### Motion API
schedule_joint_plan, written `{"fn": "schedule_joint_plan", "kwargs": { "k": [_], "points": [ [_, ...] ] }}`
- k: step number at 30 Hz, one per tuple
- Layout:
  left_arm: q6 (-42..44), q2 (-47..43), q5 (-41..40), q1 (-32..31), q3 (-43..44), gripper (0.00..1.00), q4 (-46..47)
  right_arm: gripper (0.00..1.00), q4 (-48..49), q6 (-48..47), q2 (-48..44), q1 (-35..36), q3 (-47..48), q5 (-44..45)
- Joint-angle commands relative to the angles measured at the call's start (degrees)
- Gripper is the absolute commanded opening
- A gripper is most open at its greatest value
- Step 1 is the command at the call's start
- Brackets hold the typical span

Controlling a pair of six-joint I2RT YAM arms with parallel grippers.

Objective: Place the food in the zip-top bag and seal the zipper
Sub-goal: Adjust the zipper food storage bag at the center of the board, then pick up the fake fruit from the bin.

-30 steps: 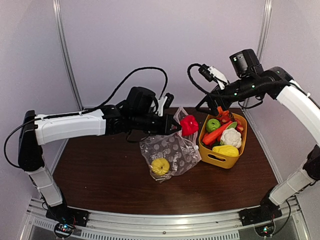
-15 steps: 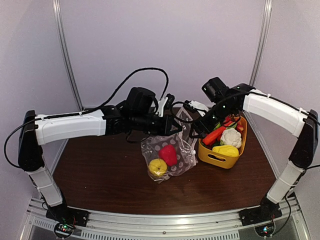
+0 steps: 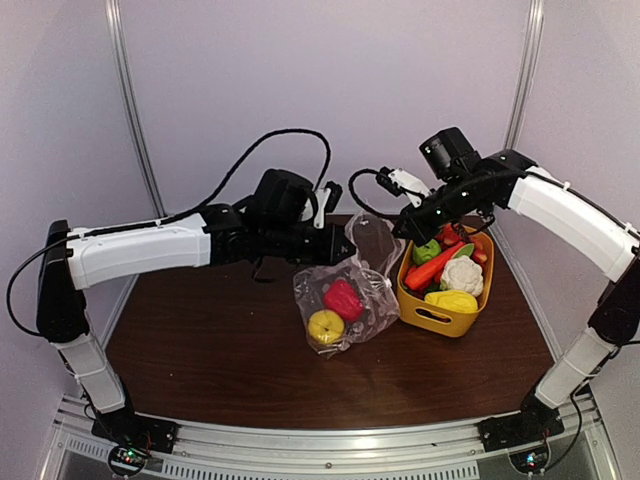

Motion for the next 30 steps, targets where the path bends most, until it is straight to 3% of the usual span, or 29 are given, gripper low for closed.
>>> {"fn": "schedule_joint_plan", "kwargs": {
  "k": [1, 7, 10, 12, 17, 20, 27, 30],
  "points": [
    [6.1, 0.2, -13.6, 0.0, 10.7, 0.00, -9.9, 0.00, 1.4, 0.2, -1.1, -0.1, 5.7, 6.1],
    [14.7, 0.6, -27.8, -1.2, 19.5, 0.00, -17.3, 0.00, 2.0, 0.2, -0.5, -0.1, 8.7, 1.3],
    [16.6, 2.1, -28.3, -1.7, 21.7, 0.00, -21.3, 0.01, 2.3, 0.2, -0.7, -0.2, 7.6, -0.3],
    [17.4, 2.5, -27.3, -1.5, 20.8, 0.00, -21.8, 0.14, 1.8, 0.2, -0.9, -0.3, 7.4, -1.3],
    [18.6, 3.9, -20.1, 0.2, 19.2, 0.00, -22.9, 0.62, -1.0, -2.2, -4.7, -2.6, 7.2, -5.1],
    [19.3, 5.0, -17.0, 1.8, 19.3, 0.00, -23.7, 0.80, 0.6, -3.9, -9.0, -7.3, 1.3, -5.0],
    [23.3, 5.6, -9.6, 2.1, 20.6, 0.00, -23.7, 0.82, 1.6, -9.9, -13.5, -21.1, -13.8, -1.9],
    [24.2, 5.7, -7.4, 2.2, 19.8, 0.00, -23.7, 0.83, 0.2, -13.5, -15.2, -22.6, -17.7, -0.4]
  ]
}}
